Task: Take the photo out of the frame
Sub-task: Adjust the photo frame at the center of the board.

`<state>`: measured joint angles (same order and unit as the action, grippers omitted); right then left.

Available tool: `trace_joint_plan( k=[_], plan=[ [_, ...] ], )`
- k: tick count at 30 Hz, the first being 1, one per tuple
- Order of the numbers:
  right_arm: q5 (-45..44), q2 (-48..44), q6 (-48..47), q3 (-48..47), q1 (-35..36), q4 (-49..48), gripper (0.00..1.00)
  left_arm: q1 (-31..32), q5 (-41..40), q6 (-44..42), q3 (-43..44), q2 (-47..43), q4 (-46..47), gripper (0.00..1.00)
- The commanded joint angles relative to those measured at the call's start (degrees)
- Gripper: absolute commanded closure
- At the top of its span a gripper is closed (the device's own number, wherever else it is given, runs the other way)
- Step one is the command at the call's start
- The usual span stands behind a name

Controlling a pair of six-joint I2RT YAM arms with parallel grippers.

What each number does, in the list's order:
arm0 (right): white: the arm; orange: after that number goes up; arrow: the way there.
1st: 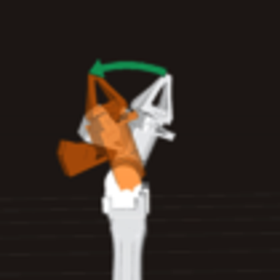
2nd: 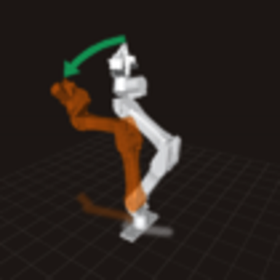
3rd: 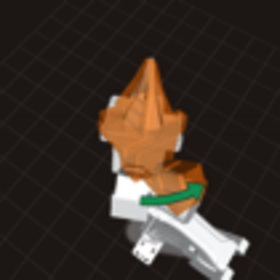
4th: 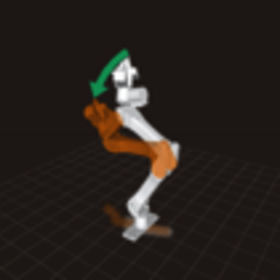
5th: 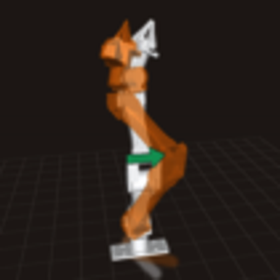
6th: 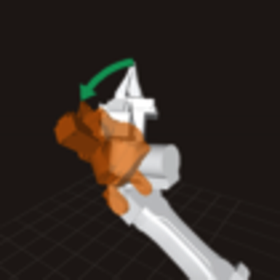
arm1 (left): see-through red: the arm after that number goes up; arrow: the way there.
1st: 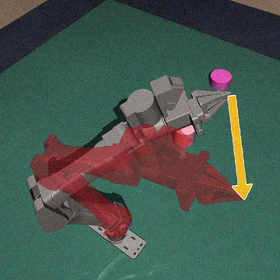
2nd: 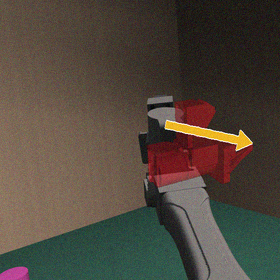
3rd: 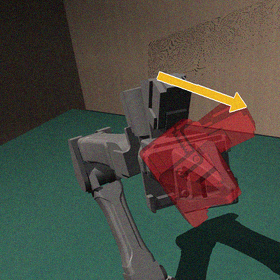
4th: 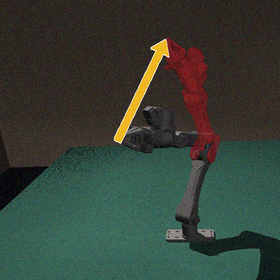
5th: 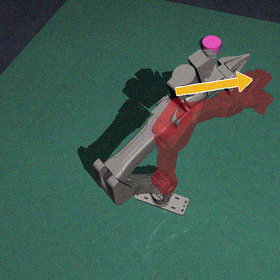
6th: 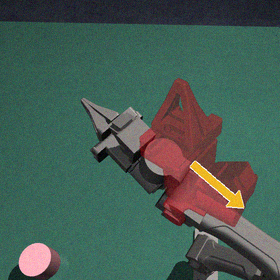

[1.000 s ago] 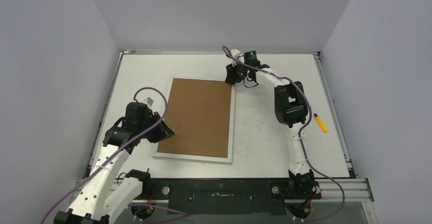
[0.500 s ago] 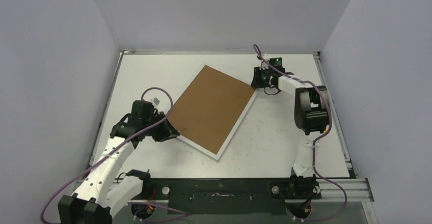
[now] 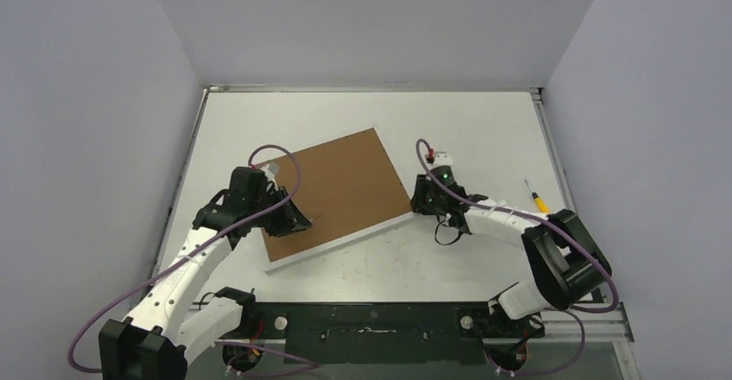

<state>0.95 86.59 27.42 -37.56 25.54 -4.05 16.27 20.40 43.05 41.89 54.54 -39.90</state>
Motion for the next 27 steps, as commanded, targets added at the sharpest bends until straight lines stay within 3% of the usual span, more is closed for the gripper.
trace_joint_plan(
  k=[1,5,7,14,20,27],
  plan=[
    [7.6,-3.04,7.66,3.12,12.95,11.77,0.68,2.42,-0.02,0.32,1.96,-0.38,3.43,1.0],
    [2.81,-16.45,6.46,2.37,13.59,17.21,0.34,6.65,-1.73,0.88,2.83,0.34,4.13,1.0],
    [0.72,-19.13,3.8,0.72,11.73,19.33,0.26,8.78,-3.09,1.05,3.37,1.21,4.5,1.0],
    [6.47,-10.33,-2.4,-8.17,7.32,15.88,0.26,9.81,-4.97,1.38,3.63,3.11,5.89,1.0],
    [3.93,5.64,2.27,-20.02,11.54,14.39,0.39,8.95,-7.34,1.11,3.36,1.66,6.21,1.0],
    [2.57,15.96,7.25,-23.35,14.39,9.13,0.46,7.98,-5.33,-0.59,2.63,2.54,6.88,1.0]
  ],
)
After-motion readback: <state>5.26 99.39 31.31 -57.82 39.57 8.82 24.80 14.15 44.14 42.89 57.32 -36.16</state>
